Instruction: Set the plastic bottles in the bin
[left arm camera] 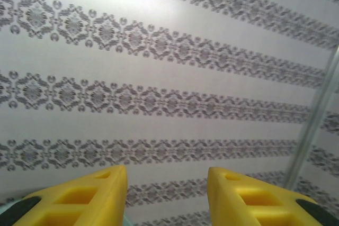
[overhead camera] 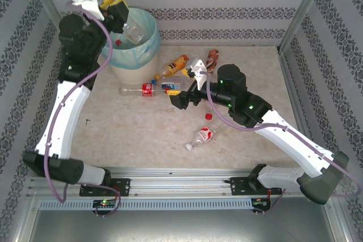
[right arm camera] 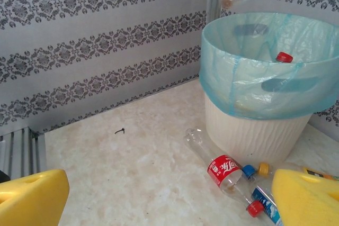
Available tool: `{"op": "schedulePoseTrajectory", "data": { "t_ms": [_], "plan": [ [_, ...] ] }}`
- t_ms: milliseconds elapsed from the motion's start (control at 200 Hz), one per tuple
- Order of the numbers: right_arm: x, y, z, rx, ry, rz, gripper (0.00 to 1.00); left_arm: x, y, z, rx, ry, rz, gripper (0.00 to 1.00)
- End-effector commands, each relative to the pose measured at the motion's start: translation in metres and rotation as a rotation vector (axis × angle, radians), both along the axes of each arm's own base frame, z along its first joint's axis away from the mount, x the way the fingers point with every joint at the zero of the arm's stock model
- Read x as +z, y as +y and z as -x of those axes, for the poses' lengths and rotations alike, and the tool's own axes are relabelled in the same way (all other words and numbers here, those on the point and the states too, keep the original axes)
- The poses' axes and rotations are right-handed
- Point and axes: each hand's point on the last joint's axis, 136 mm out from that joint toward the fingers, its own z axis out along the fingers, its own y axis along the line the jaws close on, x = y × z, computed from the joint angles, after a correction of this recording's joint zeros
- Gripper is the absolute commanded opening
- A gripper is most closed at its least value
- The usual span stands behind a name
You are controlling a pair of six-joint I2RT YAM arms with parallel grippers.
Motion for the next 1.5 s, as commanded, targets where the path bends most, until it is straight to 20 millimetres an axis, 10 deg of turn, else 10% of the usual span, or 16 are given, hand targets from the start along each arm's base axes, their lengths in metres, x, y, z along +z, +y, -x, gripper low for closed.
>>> {"op": "schedulePoseTrajectory", "data": {
  "t_ms": [0, 415, 620, 1029, 1179, 1499],
  "plan": [
    [0.023, -0.002, -0.012, -0.047, -0.017, -0.065, 0.98, 0.004, 0.021, -0.019, 0.079, 0.0, -0.046, 0.0],
    [0.064, 0.065, -0.078, -0.039, 0.071, -0.125, 0.98, -0.053, 0.075, -0.08, 0.252, 0.206, -0.1, 0.0],
    [0.046, 0.083, -0.119, -0.152, 0.167, -0.099, 0.91, -0.092, 0.076, -0.105, 0.244, 0.334, -0.106, 0.0],
    [0.006, 0.085, -0.118, -0.18, 0.217, -0.043, 0.9, -0.151, 0.064, -0.143, 0.176, 0.443, -0.096, 0.0],
    [0.002, 0.083, -0.117, -0.182, 0.217, -0.035, 0.91, -0.152, 0.059, -0.146, 0.151, 0.439, -0.062, 0.65],
    [-0.003, 0.077, -0.115, -0.197, 0.218, -0.029, 0.91, -0.139, 0.056, -0.142, 0.13, 0.414, -0.035, 0.67]
  ]
}}
